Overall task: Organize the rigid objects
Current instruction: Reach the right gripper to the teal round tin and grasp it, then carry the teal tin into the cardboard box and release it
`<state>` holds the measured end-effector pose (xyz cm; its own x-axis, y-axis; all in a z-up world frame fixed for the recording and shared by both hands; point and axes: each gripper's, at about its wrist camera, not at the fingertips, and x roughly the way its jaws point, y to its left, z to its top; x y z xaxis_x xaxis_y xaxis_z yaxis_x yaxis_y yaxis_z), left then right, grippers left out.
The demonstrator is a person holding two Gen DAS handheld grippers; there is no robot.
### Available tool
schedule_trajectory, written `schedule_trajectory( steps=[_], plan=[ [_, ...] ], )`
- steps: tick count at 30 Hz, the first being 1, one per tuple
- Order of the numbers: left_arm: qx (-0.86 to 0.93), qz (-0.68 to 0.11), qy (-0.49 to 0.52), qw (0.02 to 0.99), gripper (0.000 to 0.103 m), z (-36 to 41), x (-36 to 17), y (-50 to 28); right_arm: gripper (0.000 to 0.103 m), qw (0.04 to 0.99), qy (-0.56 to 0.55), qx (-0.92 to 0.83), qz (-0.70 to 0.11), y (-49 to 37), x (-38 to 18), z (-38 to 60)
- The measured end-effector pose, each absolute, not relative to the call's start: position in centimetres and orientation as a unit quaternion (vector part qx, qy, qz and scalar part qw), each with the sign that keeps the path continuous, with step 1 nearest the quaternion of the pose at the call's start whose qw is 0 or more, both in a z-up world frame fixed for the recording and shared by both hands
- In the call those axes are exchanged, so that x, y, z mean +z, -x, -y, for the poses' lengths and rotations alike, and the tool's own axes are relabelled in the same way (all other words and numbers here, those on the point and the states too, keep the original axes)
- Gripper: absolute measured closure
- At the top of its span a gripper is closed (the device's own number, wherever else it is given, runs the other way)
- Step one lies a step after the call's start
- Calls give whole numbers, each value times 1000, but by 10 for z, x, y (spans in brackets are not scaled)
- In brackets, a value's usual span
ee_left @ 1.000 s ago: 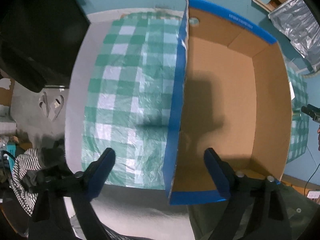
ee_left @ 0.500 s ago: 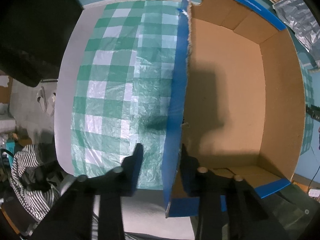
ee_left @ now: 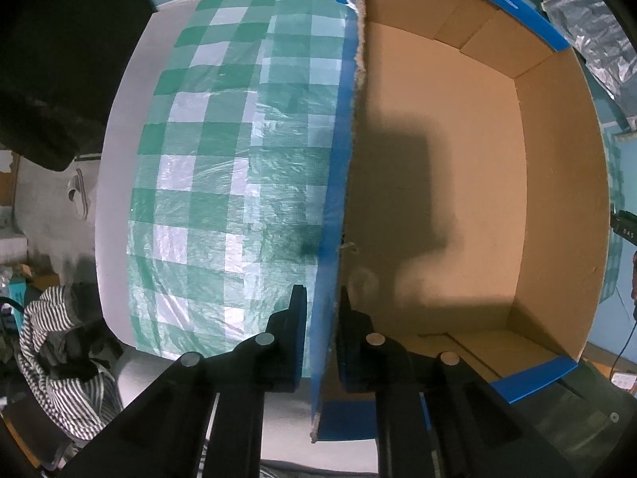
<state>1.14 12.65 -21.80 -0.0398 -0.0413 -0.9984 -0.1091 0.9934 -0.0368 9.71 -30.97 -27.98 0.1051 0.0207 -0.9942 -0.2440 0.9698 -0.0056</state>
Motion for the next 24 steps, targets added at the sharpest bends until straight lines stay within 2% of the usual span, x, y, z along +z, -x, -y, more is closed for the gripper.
schedule_trajectory(
  steps=[13, 24],
  plan=[
    [16, -723, 54, 688, 90, -122, -220, -8, 58, 736, 116, 105, -659, -89, -246, 291],
    [20, -727, 55, 685, 90, -126, -221, -3, 58, 739, 137, 158, -641, -100, -190, 241]
  ],
)
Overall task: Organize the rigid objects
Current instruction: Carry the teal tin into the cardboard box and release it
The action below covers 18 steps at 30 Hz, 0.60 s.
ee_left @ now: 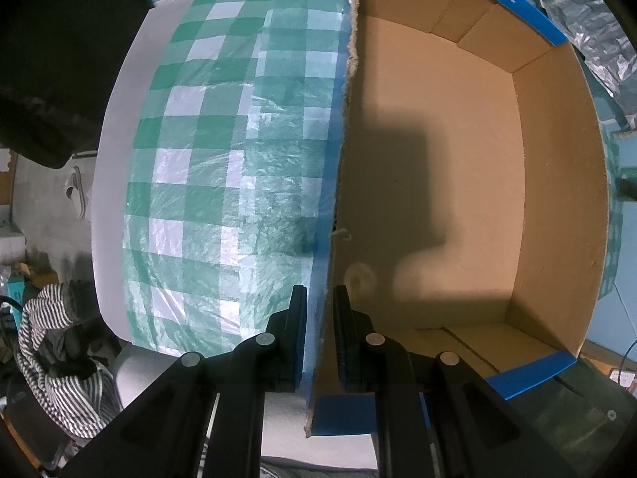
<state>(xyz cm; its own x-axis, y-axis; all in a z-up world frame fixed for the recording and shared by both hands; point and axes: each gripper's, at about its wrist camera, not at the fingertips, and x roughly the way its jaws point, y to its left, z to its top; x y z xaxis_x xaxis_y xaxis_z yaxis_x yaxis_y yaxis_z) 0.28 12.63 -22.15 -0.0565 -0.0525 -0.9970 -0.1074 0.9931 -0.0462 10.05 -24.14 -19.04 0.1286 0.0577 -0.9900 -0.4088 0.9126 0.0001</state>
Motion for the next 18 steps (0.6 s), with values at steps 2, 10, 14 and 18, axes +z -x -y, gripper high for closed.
schedule_trajectory(
  steps=[2, 10, 14, 18],
  plan=[
    [21, -727, 57, 684, 90, -127, -220, -3, 58, 740, 141, 177, -633, -101, -178, 229],
    [19, -728, 62, 683, 90, -127, -223, -1, 58, 742, 164, 242, -604, -119, -140, 166],
    [17, -728, 64, 682, 90, -126, -225, -3, 58, 739, 186, 269, -589, -129, -130, 129],
    [17, -728, 70, 682, 90, -127, -227, -3, 58, 735, 202, 289, -579, -138, -128, 102]
  ],
)
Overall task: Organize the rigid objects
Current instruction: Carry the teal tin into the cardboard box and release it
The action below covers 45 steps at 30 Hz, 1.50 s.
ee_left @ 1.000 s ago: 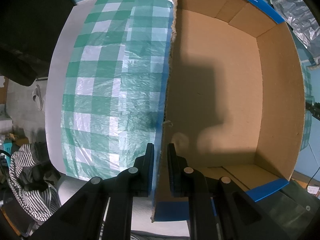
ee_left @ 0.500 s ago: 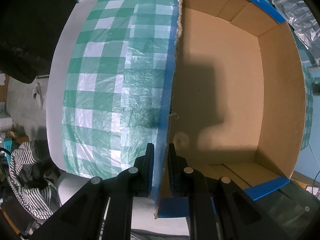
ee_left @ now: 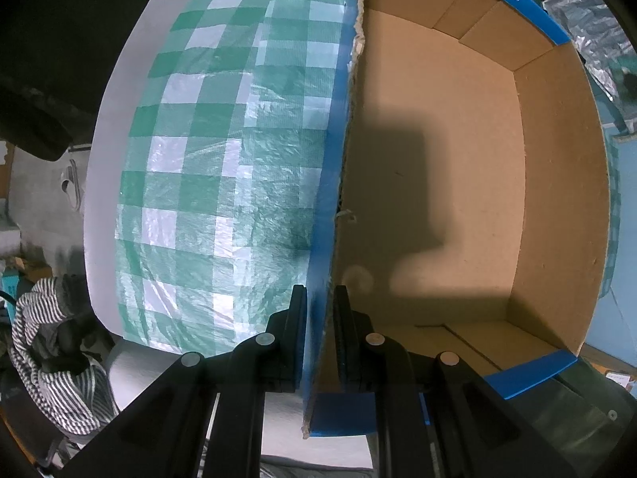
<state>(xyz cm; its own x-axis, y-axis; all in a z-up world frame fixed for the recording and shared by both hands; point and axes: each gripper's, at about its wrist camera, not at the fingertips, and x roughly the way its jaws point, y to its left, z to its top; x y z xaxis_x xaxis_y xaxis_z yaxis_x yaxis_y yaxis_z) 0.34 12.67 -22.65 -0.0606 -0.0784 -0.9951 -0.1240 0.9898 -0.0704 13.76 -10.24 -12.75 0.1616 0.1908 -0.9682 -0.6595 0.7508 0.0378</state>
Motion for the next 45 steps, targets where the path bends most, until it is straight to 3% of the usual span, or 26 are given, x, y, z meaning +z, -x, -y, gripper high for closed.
schedule_trajectory(
  steps=[20, 33, 39, 42, 45],
  plan=[
    [14, -732, 74, 677, 90, -132, -232, 4, 58, 677, 274, 289, -619, -162, -213, 26],
    [9, -735, 66, 675, 90, -126, -234, 1, 58, 674, 286, 275, -623, -162, -227, 25],
    [11, -736, 64, 674, 90, -124, -234, 1, 51, 682, 276, 273, -620, -163, -222, 28],
    [12, -737, 64, 673, 90, -122, -234, 1, 42, 684, 270, 276, -619, -161, -216, 29],
    [12, -737, 64, 673, 90, -121, -234, 1, 41, 692, 263, 281, -611, -158, -204, 32]
  ],
)
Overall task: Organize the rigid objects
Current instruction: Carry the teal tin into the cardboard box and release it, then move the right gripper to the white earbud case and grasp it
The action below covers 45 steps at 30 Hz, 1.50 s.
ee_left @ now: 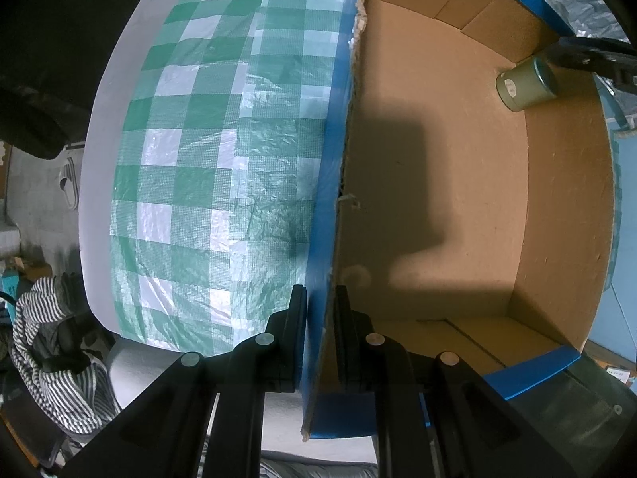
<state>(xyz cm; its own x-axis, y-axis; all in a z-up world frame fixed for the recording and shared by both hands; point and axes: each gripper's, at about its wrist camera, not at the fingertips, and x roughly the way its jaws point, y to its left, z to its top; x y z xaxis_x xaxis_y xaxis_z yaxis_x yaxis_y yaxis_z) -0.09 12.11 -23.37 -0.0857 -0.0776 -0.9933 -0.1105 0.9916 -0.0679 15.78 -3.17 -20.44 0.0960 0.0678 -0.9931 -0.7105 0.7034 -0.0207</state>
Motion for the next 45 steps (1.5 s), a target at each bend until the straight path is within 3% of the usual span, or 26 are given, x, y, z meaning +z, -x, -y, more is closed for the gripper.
schedule_trajectory(
  steps=[6, 10, 18, 38, 45],
  plan=[
    [11, -738, 60, 672, 90, -120, -234, 2, 40, 713, 232, 287, -596, -152, -169, 48],
    [10, -738, 59, 672, 90, -119, -233, 3, 32, 725, 214, 266, -599, -149, -150, 69],
    [5, -740, 51, 671, 90, -110, -231, 5, 31, 734, 180, 211, -620, -140, -136, 125],
    [2, -742, 53, 668, 90, -97, -223, 15, 30, 675, 54, 118, -726, -119, -245, 191],
    [4, -738, 60, 672, 90, -94, -216, 15, 27, 674, 14, 98, -732, -118, -259, 196]
  ],
)
